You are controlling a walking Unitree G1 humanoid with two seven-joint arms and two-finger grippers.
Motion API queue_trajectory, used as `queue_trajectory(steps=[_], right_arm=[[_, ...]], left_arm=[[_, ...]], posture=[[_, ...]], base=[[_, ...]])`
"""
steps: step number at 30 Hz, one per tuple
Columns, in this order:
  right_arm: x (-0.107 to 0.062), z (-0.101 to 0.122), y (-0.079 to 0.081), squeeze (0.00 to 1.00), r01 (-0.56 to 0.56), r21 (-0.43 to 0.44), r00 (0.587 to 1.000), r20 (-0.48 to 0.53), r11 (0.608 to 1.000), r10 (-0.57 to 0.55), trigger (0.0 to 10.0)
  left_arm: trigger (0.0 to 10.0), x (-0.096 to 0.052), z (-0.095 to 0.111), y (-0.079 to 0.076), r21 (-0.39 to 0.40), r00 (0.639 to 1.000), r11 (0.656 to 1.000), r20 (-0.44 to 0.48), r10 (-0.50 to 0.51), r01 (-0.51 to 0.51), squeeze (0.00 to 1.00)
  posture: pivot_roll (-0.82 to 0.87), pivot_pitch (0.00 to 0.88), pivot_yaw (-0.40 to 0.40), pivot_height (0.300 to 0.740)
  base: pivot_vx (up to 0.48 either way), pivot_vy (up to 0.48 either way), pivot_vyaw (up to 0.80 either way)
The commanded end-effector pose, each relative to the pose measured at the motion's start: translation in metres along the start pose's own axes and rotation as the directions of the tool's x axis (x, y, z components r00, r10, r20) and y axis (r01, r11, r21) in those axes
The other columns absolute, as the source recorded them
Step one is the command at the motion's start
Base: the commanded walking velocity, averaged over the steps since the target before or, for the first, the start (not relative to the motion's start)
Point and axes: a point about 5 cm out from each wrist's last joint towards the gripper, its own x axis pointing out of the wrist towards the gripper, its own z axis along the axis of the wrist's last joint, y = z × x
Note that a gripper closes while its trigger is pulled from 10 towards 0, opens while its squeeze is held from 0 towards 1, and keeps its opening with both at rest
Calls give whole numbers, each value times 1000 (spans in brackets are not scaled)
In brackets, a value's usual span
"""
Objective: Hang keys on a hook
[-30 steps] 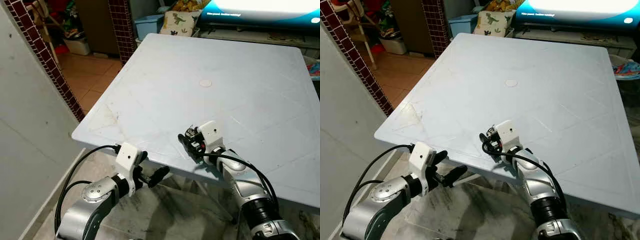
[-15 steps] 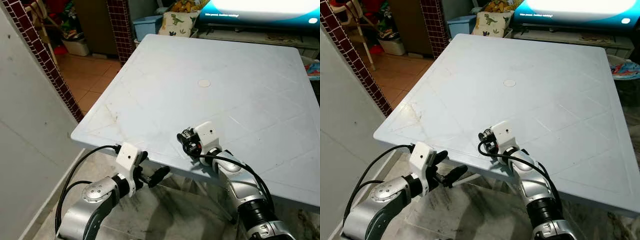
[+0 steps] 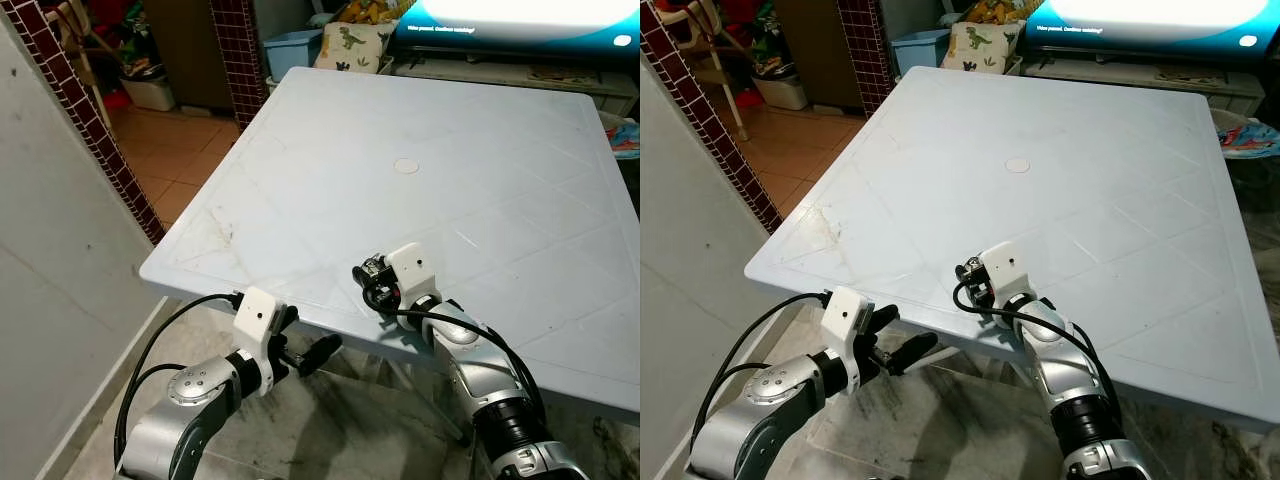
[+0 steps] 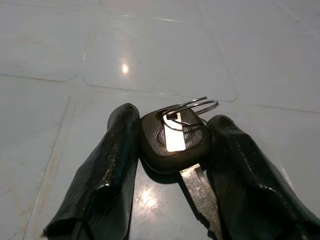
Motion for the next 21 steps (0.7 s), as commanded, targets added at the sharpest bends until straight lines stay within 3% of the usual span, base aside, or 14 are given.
queue_trajectory(steps=[1,5,10,15,19,21], right_arm=[[-7,-7,-27,0,199,-43,979,-37,979,-200,0],[-9,23,-35,0,298,-67,950,117,952,-289,0],[-14,45,-34,0,344,-112,922,227,932,-313,0],[-21,70,-27,0,417,-306,871,403,856,-281,0],[-20,69,-21,0,408,-374,880,404,833,-250,0],[-19,65,-15,0,408,-501,891,401,763,-212,0]], left_arm=[[10000,-1,-2,3,-7,1000,1000,-13,9,-9,0],[10000,-1,-1,4,-16,1000,1000,-5,17,-17,0],[10000,-2,-1,5,-17,1000,1000,-4,22,-22,0],[10000,-1,-1,6,-15,1000,1000,-6,23,-23,0],[10000,-1,-1,6,-13,1000,1000,-6,23,-24,0],[10000,-1,-2,6,-13,1000,1000,-8,24,-24,0]], posture=[[14,97,65,740],[14,97,65,740],[14,97,65,740],[17,90,65,740],[16,87,66,740],[19,84,65,740]], base=[[0,0,0],[0,0,0],[0,0,0],[0,0,0],[0,0,0],[0,0,0]])
